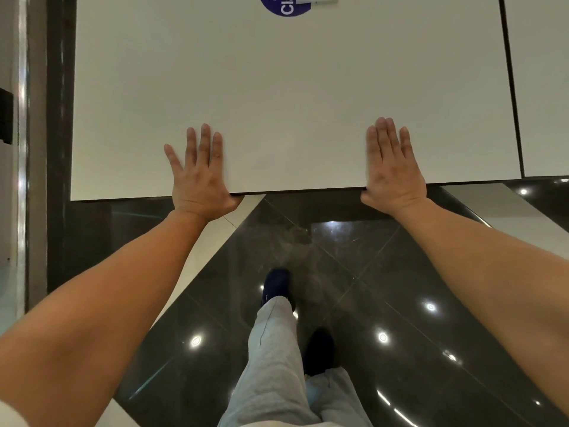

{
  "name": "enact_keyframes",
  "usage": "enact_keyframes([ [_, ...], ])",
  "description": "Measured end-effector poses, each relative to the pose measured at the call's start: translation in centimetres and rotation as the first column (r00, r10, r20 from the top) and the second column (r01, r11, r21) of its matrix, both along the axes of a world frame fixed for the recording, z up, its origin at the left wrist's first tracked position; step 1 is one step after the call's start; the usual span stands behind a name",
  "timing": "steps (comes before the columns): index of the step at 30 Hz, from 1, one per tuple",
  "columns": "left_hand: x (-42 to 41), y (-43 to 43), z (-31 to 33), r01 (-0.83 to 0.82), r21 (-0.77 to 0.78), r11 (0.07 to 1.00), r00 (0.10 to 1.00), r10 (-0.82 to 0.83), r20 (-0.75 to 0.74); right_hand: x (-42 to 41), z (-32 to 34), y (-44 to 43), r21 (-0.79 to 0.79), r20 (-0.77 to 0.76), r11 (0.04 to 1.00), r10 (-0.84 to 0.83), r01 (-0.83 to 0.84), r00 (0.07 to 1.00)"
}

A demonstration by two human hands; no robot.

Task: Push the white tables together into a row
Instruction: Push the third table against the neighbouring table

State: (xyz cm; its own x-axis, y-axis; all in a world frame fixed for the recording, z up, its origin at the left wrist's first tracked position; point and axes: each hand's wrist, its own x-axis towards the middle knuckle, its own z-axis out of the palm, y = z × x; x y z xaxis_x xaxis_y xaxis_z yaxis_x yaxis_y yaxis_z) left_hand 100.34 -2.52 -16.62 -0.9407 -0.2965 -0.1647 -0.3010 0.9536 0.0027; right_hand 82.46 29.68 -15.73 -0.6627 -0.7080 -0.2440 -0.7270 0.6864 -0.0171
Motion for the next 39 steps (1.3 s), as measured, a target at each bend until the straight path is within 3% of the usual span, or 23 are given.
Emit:
enact_keyframes([
  [39, -0.75, -0.4, -0.34, 0.0, 0.012, 1.0, 1.0, 0.0, -0.005, -0.79, -0.21, -0.22, 0.014, -0.009, 1.0, -0.002, 0.002, 1.0],
])
